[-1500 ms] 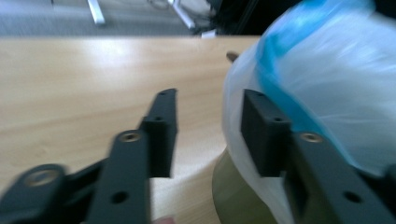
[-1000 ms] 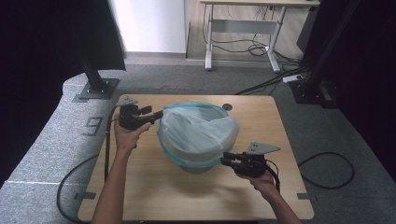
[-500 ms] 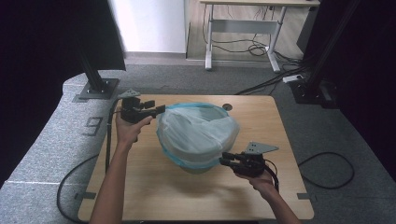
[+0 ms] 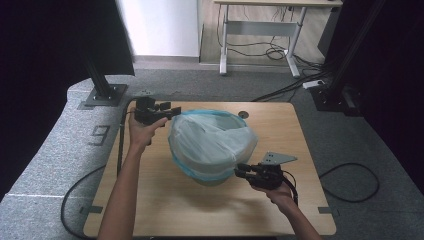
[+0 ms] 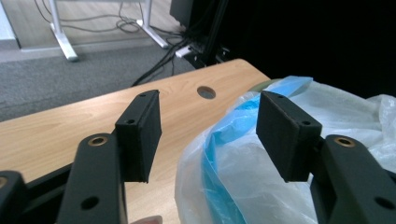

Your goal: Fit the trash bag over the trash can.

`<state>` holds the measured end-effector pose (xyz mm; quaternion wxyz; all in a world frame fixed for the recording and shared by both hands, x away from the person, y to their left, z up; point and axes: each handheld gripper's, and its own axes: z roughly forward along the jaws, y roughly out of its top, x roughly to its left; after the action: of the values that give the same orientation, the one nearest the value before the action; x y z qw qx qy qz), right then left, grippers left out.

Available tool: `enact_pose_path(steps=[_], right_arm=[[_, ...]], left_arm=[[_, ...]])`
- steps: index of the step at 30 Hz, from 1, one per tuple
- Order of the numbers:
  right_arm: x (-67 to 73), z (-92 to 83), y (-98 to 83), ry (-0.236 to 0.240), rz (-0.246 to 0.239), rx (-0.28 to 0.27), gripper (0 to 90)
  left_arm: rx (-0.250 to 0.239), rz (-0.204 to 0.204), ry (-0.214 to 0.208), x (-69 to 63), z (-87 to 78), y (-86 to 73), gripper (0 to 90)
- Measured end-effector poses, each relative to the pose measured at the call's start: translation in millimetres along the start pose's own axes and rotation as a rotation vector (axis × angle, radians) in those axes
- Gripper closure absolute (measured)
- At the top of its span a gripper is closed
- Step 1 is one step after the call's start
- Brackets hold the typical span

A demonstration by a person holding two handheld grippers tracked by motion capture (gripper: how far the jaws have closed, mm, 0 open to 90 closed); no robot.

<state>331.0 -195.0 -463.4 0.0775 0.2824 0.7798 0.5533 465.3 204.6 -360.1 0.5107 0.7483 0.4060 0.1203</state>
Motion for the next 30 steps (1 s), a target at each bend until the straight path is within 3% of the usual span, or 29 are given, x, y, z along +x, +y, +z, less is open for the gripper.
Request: enact_pose_path(steps=[5, 11, 15, 21, 25, 30], right_arm=[[0.8, 0.4, 0.0, 0.003, -0.002, -0.003, 67.7], [0.2, -1.3, 0.1, 0.001, 0.000, -0.005, 67.7], [-0.5, -2.7, -0.2, 0.000, 0.000, -0.005, 67.7], [-1.3, -2.9, -1.9, 0.001, 0.004, -0.005, 68.0], [-1.7, -2.8, -3.1, 0.003, 0.006, -0.004, 68.2], [-2.3, -3.3, -4.1, 0.004, 0.007, -0.003, 68.2]], left_arm=[[0.046, 0.019, 0.011, -3.8, 10.0, -2.0, 39.0], [0.083, 0.026, -0.013, -5.3, 17.9, -7.8, 39.5], [0.105, 0.029, -0.058, -4.7, 22.1, -9.8, 48.4], [0.088, 0.039, -0.096, -6.3, 21.9, -9.7, 70.1], [0.058, 0.009, -0.083, -3.9, 19.6, -8.5, 75.5], [0.012, -0.062, -0.054, 2.7, 17.7, -6.4, 79.0]])
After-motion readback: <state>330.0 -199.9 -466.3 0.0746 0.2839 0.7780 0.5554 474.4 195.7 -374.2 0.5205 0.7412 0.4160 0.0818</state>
